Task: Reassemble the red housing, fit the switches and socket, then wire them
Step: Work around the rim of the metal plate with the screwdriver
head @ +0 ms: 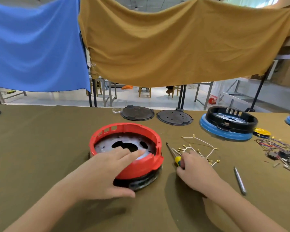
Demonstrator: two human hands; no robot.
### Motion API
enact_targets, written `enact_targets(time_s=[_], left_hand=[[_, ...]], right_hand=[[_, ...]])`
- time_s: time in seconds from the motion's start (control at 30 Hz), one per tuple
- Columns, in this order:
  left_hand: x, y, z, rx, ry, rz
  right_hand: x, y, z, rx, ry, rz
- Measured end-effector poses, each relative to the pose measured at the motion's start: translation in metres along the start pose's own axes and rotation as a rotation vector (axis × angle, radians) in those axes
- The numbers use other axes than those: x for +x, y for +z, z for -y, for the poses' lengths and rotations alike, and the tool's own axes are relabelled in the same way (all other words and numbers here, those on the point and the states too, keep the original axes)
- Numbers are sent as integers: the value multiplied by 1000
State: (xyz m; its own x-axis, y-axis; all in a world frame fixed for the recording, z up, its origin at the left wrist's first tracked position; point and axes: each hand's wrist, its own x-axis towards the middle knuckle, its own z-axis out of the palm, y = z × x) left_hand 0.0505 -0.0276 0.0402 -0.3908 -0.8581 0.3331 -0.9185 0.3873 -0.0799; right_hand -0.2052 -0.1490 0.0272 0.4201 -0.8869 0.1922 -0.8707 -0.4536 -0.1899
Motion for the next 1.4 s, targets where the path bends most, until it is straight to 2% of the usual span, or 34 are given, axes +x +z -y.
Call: enact_targets(time_s=[0.07, 0.1, 0.2, 0.27, 0.3, 0.37, 0.4, 0.43, 0.47, 0.53, 0.6, 0.77, 0.83, 0.9, 1.0, 1.07, 1.13, 1.2, 1.27, 1.4], left_hand=[[0, 2, -2, -144, -55, 74], [0, 1, -1, -223, -66, 36], [1, -4, 11, -413, -248, -293], [2, 1, 30, -363, -551, -451], [1, 5, 40, -348, -752, -428], [0, 14, 53, -563, -1070, -303], [0, 17, 54, -758, -1140, -297], [0, 22, 54, -955, -1149, -323], [-1, 23, 52, -1041, -1115, -352], [-1, 26, 50, -1096, -1026, -399], [-1, 26, 50, -1172, -962, -437], [2, 32, 48, -1223, -828, -515], [1, 35, 47, -1230, -820, -556], [0, 32, 51, -1224, -850, -579], [-3, 26, 59, -1236, -948, -572], [-4, 26, 59, -1239, -959, -486], [-4, 30, 56, -1340, -939, -382], [-3, 31, 56, -1457, -918, -318], [-4, 28, 56, -1417, -882, -289], [-4, 22, 57, -1298, -949, -398]], right_hand=[[-3, 5, 0, 7, -2, -41], [-5, 8, -1, -1, -12, -76], [-6, 12, 0, 2, -101, -255], [-3, 11, 4, 177, -192, -356], [1, 8, 8, 302, -222, -349], [12, 2, 19, 536, -250, -212], [18, 0, 25, 612, -252, -124], [24, 0, 29, 657, -251, -53], [29, 1, 32, 666, -249, -1], [30, 6, 37, 615, -230, 41], [25, 12, 36, 565, -219, -20], [8, 7, 36, 560, -264, -322], [7, 10, 36, 611, -238, -275], [12, 13, 32, 726, -176, -156], [26, 8, 22, 893, -84, -74], [32, 5, 21, 971, -88, 5], [35, 6, 22, 927, -130, 46], [36, 7, 23, 868, -127, 17], [33, 3, 22, 802, -101, -44], [25, -6, 22, 729, -92, -131]])
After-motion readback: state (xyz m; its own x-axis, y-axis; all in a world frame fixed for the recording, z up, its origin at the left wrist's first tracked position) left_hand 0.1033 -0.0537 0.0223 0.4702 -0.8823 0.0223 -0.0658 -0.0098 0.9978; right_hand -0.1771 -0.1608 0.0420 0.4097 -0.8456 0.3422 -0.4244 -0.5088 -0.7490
